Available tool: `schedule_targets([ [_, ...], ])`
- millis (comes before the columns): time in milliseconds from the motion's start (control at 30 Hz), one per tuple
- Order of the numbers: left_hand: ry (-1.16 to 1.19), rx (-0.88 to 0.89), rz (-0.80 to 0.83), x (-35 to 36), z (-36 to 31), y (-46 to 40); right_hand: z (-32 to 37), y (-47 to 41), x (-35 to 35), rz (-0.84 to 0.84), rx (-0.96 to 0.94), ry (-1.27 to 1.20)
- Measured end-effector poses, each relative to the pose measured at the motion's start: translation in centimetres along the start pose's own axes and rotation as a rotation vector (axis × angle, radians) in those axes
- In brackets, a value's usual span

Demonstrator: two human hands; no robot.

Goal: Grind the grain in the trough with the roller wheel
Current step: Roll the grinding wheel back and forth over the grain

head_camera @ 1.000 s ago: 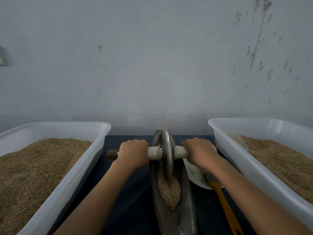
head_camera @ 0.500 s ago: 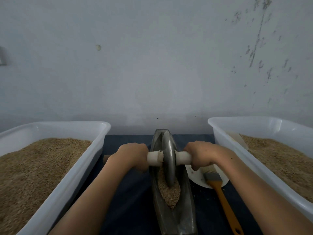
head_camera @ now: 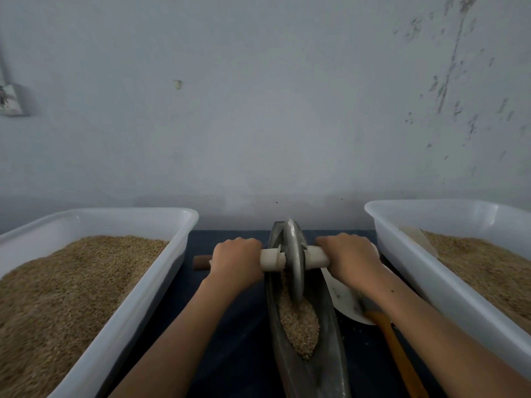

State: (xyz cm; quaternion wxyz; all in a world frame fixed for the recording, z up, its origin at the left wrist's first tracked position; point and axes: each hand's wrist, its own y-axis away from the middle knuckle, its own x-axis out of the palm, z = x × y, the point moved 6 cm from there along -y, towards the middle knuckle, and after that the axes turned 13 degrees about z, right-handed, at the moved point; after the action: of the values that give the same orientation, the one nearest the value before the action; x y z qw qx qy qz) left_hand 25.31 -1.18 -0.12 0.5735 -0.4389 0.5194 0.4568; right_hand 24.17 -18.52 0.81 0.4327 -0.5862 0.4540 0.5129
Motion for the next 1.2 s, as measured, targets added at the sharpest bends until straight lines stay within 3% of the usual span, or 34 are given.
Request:
schedule_targets([
  [300, 0.028, 0.063, 0.34, 0.9, -0.1, 0.2, -0.4, 0.8, 1.0, 0.477, -0.049, -0.013],
  [433, 0.038, 0.057, 0.326, 0.8, -0.1, 0.1, -0.3, 0.5, 1.0, 0.43, -0.044, -0.002],
  [633, -0.034, 0.016, 0.051, -0.2, -0.3, 0.1, -0.3, -0.2, 0.4, 0.107, -0.01, 0.001],
  [767, 0.0, 0.005, 0.021, 0.0, -0.1, 0.1, 0.0, -0.1, 0.0, -0.017, -0.006, 0.002],
  [867, 0.001, 0.008, 0.083, 0.2, 0.0, 0.0, 0.0, 0.1, 0.2, 0.069, -0.008, 0.018],
  [1067, 0.017, 0.041, 0.317, 0.9, 0.0, 0.0, -0.4, 0.6, 1.0, 0.422, -0.065, -0.021],
  [1200, 0.009, 0.039, 0.316, 1.0, 0.0, 0.2, -0.5, 0.4, 1.3, 0.462, -0.063, -0.021],
])
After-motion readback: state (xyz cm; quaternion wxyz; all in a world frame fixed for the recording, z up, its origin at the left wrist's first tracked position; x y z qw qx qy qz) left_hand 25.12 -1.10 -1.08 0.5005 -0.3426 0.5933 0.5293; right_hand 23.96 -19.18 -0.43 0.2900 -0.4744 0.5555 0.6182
